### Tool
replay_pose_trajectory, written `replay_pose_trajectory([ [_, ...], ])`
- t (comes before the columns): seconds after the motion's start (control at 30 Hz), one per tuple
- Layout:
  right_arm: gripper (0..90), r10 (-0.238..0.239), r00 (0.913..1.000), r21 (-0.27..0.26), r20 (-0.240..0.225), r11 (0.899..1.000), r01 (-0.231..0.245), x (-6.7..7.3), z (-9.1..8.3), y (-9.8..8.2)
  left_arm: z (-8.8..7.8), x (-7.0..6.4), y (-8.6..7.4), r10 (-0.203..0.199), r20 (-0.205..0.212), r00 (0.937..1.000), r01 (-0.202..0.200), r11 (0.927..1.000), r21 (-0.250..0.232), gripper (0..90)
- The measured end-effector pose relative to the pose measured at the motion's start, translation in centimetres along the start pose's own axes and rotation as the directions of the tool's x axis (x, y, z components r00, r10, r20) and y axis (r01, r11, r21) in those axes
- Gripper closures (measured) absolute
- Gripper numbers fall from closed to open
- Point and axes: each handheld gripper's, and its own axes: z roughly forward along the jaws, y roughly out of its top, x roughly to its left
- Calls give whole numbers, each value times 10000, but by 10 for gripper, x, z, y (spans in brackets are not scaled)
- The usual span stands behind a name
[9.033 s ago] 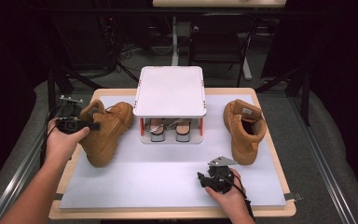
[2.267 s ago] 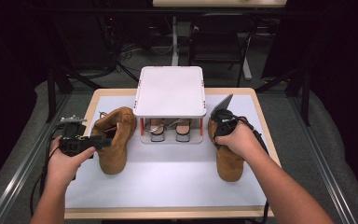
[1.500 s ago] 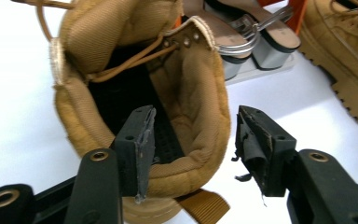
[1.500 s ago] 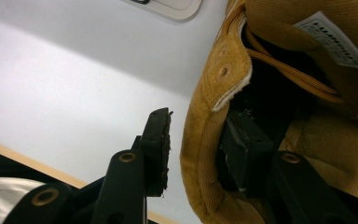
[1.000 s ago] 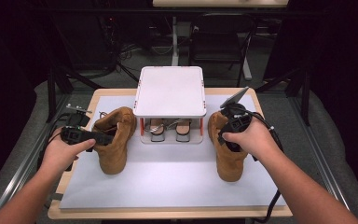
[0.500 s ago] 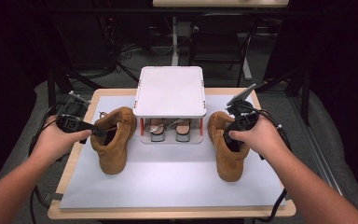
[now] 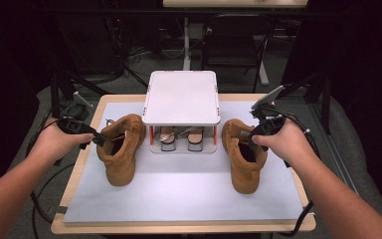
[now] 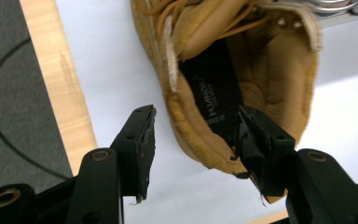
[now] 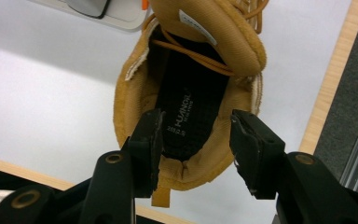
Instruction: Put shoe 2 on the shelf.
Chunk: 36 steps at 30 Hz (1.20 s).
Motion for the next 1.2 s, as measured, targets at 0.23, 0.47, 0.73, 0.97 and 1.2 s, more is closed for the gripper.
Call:
replay_pose_trajectory([
  [0.23,539,32,10000,59,90,10000,-33,0,2,2,10,2,8,-434,-39,9991,435,9983,380,508],
  [0.47,539,74,9999,54,68,10000,-74,0,5,3,26,0,18,-719,-361,9968,750,9927,944,529],
  [0.73,537,89,9999,258,144,9996,-92,-3,10,3,42,0,24,-881,-390,9954,932,9831,1574,565],
  [0.97,537,302,9994,239,171,9992,-306,-8,13,4,51,3,26,-1233,-367,9917,1280,9739,1872,592],
  [1.2,535,565,9982,291,197,9979,-571,-16,19,5,56,3,25,-1384,-257,9900,1407,9682,2069,628],
])
